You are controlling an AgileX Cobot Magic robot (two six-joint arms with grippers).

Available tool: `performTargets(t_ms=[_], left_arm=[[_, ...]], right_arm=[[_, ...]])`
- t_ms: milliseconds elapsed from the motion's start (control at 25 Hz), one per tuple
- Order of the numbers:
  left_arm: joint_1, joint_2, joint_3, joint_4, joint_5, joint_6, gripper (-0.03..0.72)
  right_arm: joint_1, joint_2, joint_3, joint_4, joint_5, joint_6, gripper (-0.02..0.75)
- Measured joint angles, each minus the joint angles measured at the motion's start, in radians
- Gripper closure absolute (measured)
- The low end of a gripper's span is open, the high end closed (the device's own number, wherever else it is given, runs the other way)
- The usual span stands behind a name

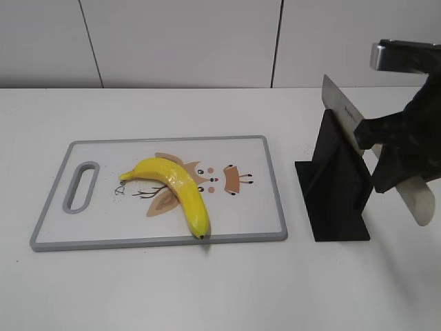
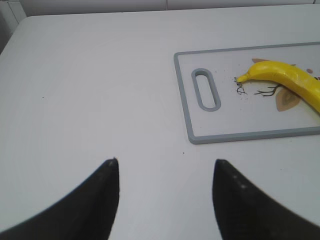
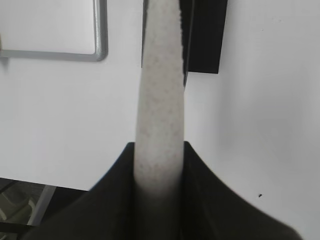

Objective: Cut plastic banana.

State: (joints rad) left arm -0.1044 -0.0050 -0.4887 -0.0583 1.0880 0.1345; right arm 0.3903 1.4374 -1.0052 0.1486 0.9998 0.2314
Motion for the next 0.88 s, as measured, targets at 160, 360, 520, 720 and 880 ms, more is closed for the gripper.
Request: performTargets(t_ms=[160,360,520,720,880], left_arm=[[0.0,0.0,0.0,0.0,0.0,0.0,0.136],[0.0,0.0,0.0,-0.001,0.0,0.0,0.136],[0.0,0.0,-0.002,-0.001,-0.011,0.0,0.136],[0.0,0.06,-0.058,-0.005,-0.047,0.044,0.136],[0.0,0.223,-0.139,-0.011,-0.103,0.133,0.136]], right_arm=[[0.001,-0.088,-0.001,0.008,0.015,-0.004,0.565],[0.002,-0.173,-0.037,0.012,0.057,-0.004,0.568],[0.002,-0.21,-0.099,0.012,0.06,-0.023,0.568],[0.002,-0.211,-0.18,0.012,0.062,-0.174,0.568],[0.002,-0.183,-0.229,0.012,0.063,-0.319,0.568]])
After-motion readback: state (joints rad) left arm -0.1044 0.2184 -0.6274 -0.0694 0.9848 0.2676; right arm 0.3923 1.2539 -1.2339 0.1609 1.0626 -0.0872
